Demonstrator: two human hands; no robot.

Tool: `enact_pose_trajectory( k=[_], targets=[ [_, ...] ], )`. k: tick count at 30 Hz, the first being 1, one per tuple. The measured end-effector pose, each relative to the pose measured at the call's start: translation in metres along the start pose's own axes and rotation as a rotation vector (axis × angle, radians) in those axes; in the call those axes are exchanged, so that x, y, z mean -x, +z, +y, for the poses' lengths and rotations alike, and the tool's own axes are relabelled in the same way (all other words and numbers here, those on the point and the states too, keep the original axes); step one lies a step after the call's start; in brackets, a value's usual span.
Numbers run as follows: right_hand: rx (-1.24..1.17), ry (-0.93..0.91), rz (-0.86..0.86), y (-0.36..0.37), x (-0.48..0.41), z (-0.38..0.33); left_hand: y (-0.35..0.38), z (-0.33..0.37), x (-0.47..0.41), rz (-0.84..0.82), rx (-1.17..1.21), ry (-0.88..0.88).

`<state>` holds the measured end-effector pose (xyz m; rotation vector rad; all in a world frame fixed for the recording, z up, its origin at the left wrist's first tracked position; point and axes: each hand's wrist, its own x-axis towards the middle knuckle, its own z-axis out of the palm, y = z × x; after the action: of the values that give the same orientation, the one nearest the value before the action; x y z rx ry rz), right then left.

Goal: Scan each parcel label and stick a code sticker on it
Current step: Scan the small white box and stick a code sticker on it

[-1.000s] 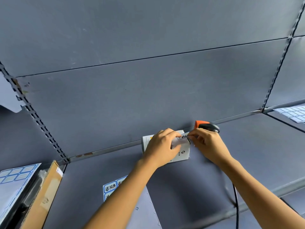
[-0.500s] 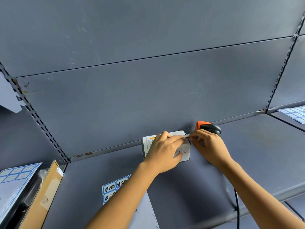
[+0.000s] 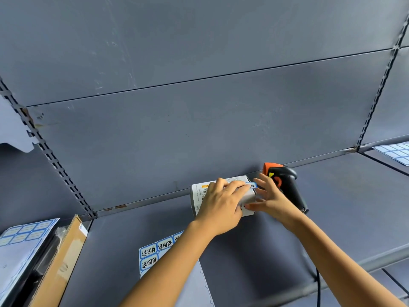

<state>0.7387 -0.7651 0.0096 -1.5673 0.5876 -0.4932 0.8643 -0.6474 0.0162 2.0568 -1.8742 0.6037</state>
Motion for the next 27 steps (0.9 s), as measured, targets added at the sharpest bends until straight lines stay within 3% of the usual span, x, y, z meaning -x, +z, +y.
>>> enact_pose_trajectory(
  k=[7, 15, 21, 24, 27],
  targets=[
    [0.052, -0.008, -0.150, 0.006, -0.005, 0.005, -0.001, 0.006, 0.000, 0.032, -0.045, -0.004],
    [0.070, -0.095, -0.066, 0.002, 0.005, 0.008, -0.014, -0.003, 0.012, 0.076, 0.237, 0.029],
    [0.029, -0.125, 0.025, -0.003, 0.027, -0.001, -0.036, -0.009, 0.029, 0.424, 0.478, -0.359],
    [0.032, -0.158, 0.102, -0.009, 0.049, -0.009, -0.040, -0.007, 0.039, 0.459, 0.703, -0.503],
    [0.051, -0.189, 0.220, -0.018, 0.077, -0.015, -0.045, 0.000, 0.049, 0.447, 0.798, -0.526]
  ],
)
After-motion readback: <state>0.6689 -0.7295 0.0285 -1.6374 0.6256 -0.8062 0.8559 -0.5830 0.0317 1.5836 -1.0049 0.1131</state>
